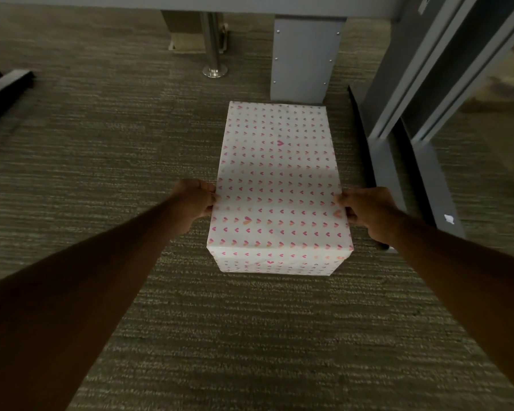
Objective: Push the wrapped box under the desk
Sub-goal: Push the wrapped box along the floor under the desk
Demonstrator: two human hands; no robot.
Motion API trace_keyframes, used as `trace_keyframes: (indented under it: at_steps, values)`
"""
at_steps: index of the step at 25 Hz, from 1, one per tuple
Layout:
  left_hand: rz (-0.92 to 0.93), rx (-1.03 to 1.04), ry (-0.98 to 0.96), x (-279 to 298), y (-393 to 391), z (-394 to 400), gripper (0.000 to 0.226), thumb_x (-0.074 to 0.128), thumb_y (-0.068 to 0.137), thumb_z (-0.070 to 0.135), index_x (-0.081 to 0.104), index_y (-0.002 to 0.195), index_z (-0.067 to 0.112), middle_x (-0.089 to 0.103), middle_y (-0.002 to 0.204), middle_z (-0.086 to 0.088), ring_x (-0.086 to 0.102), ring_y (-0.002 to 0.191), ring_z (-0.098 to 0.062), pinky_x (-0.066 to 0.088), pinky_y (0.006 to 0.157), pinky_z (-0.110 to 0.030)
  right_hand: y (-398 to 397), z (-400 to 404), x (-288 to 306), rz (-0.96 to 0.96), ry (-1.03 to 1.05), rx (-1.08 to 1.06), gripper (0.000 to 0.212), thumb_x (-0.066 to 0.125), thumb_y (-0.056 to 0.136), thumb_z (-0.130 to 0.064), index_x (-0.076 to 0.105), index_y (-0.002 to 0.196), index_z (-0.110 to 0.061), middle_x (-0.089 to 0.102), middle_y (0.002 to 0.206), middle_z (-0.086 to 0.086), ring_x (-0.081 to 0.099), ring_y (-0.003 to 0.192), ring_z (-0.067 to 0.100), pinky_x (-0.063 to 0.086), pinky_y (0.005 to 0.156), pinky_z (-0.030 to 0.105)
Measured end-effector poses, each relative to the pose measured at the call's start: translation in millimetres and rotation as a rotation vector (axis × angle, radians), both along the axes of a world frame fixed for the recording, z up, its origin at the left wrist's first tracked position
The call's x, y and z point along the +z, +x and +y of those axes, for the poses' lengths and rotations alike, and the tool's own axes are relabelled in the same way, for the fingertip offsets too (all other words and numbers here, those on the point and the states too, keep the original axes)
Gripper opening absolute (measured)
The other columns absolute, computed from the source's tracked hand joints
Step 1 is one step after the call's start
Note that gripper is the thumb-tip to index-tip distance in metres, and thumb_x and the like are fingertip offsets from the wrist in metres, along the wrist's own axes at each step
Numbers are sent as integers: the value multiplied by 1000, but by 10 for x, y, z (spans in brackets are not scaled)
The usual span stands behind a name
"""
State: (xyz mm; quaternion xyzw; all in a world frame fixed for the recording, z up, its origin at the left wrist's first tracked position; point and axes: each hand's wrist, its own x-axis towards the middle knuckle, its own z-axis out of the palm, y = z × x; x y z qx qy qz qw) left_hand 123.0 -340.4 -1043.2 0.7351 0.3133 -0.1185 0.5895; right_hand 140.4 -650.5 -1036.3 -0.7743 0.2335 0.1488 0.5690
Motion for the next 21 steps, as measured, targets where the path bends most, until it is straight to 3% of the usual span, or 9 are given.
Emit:
trace_keyframes:
  at_steps: [2, 6, 8, 10, 12, 15, 18, 21]
  values:
    - [9, -15, -21, 8, -20, 19, 15, 55, 90, -7, 65, 91, 5, 68, 112, -17, 67, 103, -29, 57, 88, -41, -1, -8, -7, 2, -8, 5, 5, 71, 87, -10, 67, 85, -13, 70, 119, 17, 70, 93, 27, 58, 74, 35]
    - [28, -70, 36, 64, -4, 35, 9, 62, 88, 0, 65, 95, 5, 68, 112, -18, 68, 101, -29, 58, 82, -37, -25, -29, -10, -11, -37, 42, 3, 70, 88, -16, 69, 88, -13, 72, 113, 17, 72, 84, 22, 59, 73, 36]
    - [0, -168, 247, 110, 12, 0, 20, 68, 85, 13, 64, 103, 7, 68, 107, -13, 67, 97, -28, 59, 75, -37, -19, -42, 4, -71, -204, 125, 15, 69, 89, -28, 70, 90, -14, 75, 103, 14, 73, 85, 23, 61, 79, 41]
    - [-126, -305, 612, 144, 9, -71, 50, 71, 81, 33, 55, 123, 12, 62, 114, -6, 62, 104, -28, 55, 74, -36, -2, -18, 56, -198, -449, 273, 37, 65, 88, -44, 68, 105, -12, 74, 98, 9, 73, 87, 23, 60, 79, 41]
    - [-320, -456, 901, 156, 24, -155, 76, 70, 77, 47, 41, 140, 16, 52, 137, -12, 51, 124, -34, 49, 91, -46, 22, 38, 86, -358, -609, 398, 62, 61, 86, -53, 56, 131, -11, 69, 118, 11, 68, 105, 28, 56, 91, 46]
    - [-460, -608, 1113, 212, 85, -292, 95, 61, 75, 62, 26, 150, 15, 34, 155, -17, 34, 140, -37, 33, 110, -53, 87, 128, 92, -612, -899, 477, 83, 59, 83, -59, 40, 144, -7, 50, 146, 18, 45, 135, 39, 37, 108, 48]
    - [-547, -666, 1230, 291, 142, -392, 103, 51, 74, 71, 16, 154, 15, 16, 162, -19, 18, 148, -38, 15, 117, -50, 150, 214, 127, -626, -1058, 523, 100, 43, 83, -70, 17, 156, -7, 21, 164, 18, 17, 152, 35, 12, 119, 46]
    - [-605, -687, 1259, 363, 191, -444, 108, 47, 77, 73, 5, 155, 13, 2, 165, -18, 2, 151, -34, 0, 118, -45, 203, 275, 183, -672, -1131, 530, 106, 34, 81, -76, 6, 157, -8, 10, 167, 17, 6, 154, 32, 2, 121, 45]
